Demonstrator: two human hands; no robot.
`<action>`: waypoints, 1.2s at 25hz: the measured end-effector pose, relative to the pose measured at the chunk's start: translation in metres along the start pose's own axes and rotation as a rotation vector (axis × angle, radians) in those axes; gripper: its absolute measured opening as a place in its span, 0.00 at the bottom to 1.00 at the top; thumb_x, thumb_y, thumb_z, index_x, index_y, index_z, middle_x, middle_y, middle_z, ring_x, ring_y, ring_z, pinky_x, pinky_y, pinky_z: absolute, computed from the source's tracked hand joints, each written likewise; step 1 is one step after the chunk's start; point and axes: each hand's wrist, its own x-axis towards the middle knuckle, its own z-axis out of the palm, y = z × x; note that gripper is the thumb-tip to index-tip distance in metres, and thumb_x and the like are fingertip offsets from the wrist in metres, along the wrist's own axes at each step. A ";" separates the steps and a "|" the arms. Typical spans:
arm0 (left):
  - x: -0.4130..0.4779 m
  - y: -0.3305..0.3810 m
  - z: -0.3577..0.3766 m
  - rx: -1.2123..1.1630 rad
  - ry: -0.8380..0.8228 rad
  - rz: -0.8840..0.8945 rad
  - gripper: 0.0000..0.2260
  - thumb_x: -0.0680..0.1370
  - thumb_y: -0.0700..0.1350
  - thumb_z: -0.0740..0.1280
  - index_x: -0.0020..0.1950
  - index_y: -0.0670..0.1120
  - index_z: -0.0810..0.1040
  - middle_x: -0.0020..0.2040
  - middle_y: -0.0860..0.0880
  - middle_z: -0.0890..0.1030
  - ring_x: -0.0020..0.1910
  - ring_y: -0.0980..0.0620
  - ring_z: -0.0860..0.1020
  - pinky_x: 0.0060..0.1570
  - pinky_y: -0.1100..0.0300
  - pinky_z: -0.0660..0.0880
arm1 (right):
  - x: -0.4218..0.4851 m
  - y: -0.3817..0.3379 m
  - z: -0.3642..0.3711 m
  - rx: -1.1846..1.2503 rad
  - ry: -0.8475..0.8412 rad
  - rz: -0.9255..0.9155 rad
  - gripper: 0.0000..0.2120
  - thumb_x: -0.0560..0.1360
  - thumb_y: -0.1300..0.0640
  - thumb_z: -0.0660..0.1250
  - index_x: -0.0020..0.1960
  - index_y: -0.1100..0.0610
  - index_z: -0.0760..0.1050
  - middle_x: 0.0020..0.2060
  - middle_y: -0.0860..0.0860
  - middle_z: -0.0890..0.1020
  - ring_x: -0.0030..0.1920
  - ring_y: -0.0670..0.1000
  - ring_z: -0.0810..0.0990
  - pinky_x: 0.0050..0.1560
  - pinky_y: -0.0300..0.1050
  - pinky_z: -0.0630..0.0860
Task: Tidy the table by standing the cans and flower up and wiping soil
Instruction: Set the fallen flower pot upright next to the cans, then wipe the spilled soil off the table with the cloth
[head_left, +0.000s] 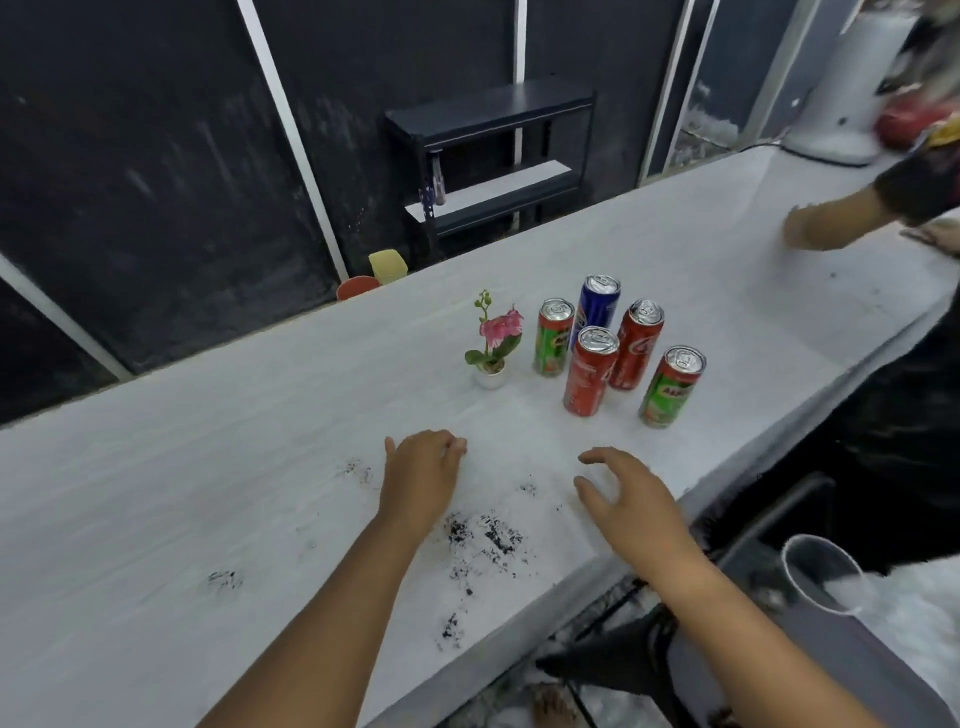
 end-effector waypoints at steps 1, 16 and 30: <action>-0.016 0.014 0.006 -0.025 0.006 0.033 0.16 0.87 0.56 0.62 0.45 0.54 0.84 0.48 0.54 0.87 0.55 0.50 0.83 0.83 0.41 0.53 | -0.017 0.005 -0.007 0.010 0.021 0.019 0.14 0.83 0.45 0.68 0.67 0.42 0.76 0.64 0.34 0.75 0.66 0.37 0.72 0.76 0.51 0.68; -0.139 0.188 0.161 -0.372 -0.553 0.417 0.07 0.84 0.47 0.69 0.60 0.58 0.80 0.52 0.60 0.84 0.50 0.64 0.81 0.54 0.59 0.80 | -0.208 0.145 -0.088 0.210 0.472 0.405 0.10 0.82 0.49 0.71 0.63 0.42 0.80 0.62 0.37 0.81 0.65 0.39 0.77 0.67 0.44 0.74; -0.178 0.154 0.304 0.193 -0.965 0.517 0.23 0.79 0.54 0.75 0.73 0.57 0.76 0.66 0.55 0.76 0.63 0.51 0.79 0.64 0.52 0.78 | -0.283 0.253 -0.023 0.096 0.258 0.789 0.47 0.75 0.46 0.79 0.86 0.49 0.57 0.75 0.47 0.71 0.76 0.52 0.68 0.73 0.47 0.70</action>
